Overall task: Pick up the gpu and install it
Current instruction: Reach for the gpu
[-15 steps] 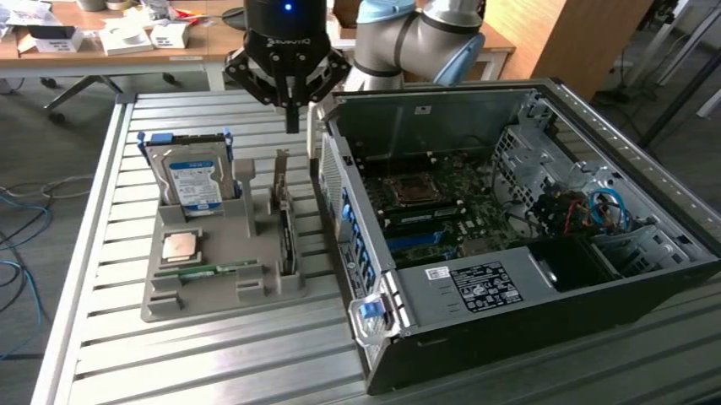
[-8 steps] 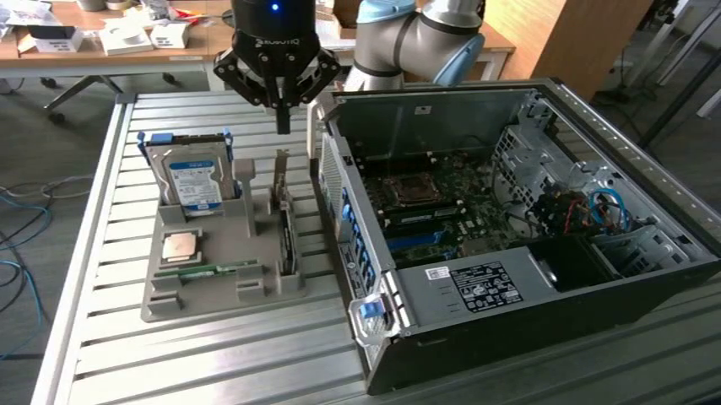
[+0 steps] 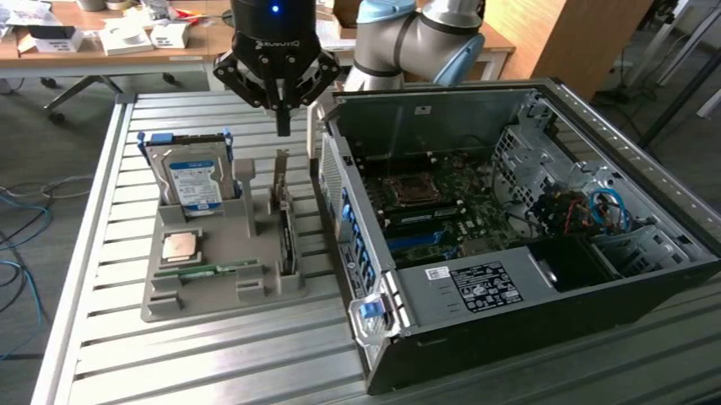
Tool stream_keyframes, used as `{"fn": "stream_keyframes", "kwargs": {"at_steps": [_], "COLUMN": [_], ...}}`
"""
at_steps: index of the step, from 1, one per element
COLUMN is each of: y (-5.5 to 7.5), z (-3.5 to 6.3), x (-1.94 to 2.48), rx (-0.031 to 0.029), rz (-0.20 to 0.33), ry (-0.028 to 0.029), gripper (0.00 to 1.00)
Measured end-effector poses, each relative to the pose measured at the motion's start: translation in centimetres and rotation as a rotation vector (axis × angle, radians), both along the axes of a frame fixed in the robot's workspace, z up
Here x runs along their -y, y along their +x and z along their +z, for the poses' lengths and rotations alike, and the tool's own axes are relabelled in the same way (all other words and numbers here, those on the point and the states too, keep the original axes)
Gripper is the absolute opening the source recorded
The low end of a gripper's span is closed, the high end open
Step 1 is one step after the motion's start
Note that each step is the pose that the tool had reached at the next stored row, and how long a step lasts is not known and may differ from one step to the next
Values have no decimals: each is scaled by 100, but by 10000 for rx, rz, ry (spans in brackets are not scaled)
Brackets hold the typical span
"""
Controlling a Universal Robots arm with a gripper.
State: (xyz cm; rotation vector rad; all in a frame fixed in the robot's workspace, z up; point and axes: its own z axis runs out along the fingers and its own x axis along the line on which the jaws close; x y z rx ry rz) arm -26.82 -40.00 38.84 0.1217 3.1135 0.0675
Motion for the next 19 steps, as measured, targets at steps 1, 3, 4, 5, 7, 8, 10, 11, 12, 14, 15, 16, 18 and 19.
{"fn": "stream_keyframes", "kwargs": {"at_steps": [1, 3, 4, 5, 7, 8, 10, 11, 12, 14, 15, 16, 18, 19], "y": [-1, -4, -8, -11, -14, -16, -24, -29, -35, -44, -48, -51, -53, -52], "z": [0, -1, 0, 0, 0, 0, -1, 0, 0, 0, 0, 0, -1, -1], "x": [19, 61, 82, 107, 153, 173, 208, 224, 236, 259, 269, 277, 278, 278], "rx": [0, 1, 0, 1, -1, 0, 1, 0, 0, 0, 0, 0, 1, 1], "rz": [-1, 1, 0, -1, -1, 0, 0, 1, 0, 0, 0, 0, -1, -1], "ry": [0, 0, 0, 0, 0, 0, 1, 0, 0, 0, -1, 0, 0, 0], "gripper": [11, 11, 11, 11, 11, 11, 11, 11, 11, 11, 11, 11, 11, 11]}}
